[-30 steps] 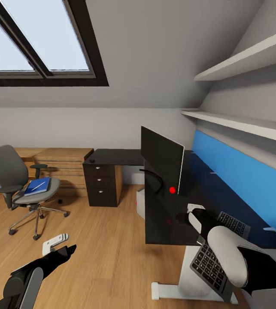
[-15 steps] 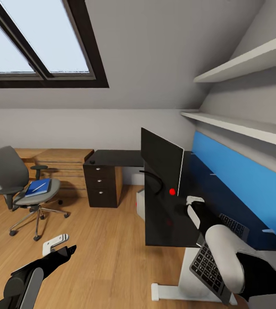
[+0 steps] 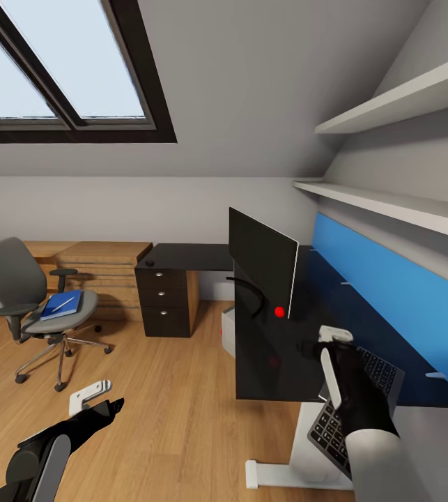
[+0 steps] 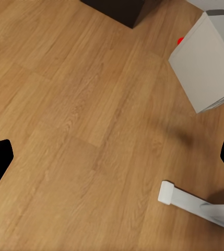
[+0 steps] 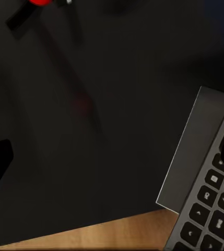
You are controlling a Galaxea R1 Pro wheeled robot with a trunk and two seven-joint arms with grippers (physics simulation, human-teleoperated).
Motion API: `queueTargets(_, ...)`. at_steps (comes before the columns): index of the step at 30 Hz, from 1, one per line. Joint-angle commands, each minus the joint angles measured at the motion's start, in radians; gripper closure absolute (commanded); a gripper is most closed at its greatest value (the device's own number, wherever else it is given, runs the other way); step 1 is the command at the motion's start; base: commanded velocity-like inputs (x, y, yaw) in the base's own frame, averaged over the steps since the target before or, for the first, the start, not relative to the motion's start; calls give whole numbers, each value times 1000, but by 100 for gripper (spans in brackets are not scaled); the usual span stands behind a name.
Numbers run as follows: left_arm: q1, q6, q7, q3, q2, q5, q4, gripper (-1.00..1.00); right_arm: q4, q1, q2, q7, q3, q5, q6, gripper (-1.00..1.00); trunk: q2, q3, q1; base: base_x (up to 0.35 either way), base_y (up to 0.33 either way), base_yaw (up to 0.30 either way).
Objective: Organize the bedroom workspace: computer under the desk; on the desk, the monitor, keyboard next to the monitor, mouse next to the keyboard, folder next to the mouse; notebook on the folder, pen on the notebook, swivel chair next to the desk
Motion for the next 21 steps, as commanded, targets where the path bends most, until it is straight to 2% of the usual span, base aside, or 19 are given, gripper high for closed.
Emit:
queueTargets(1,-1,4,9,0,0,11,-1,-100,-10,4,2,3,-2,6,10,-100,-1,-1,0,0,0,0)
queueTargets(3,-1,3,9,1,0,12,-1,-100,-39,18,5,3,-2,-15,27,-100,-1,-1,0,0,0,0)
queueTargets(7,-1,2,9,1,0,12,-2,-100,-47,21,5,3,-2,-30,30,-100,-1,-1,0,0,0,0)
queueTargets(17,-1,1,7,0,0,12,-4,-100,-52,24,7,4,-1,-38,31,-100,-1,-1,0,-35,24,0)
queueTargets(21,-1,1,7,0,0,12,-7,-100,-53,24,26,4,0,-39,26,-100,-1,-1,0,-230,161,0)
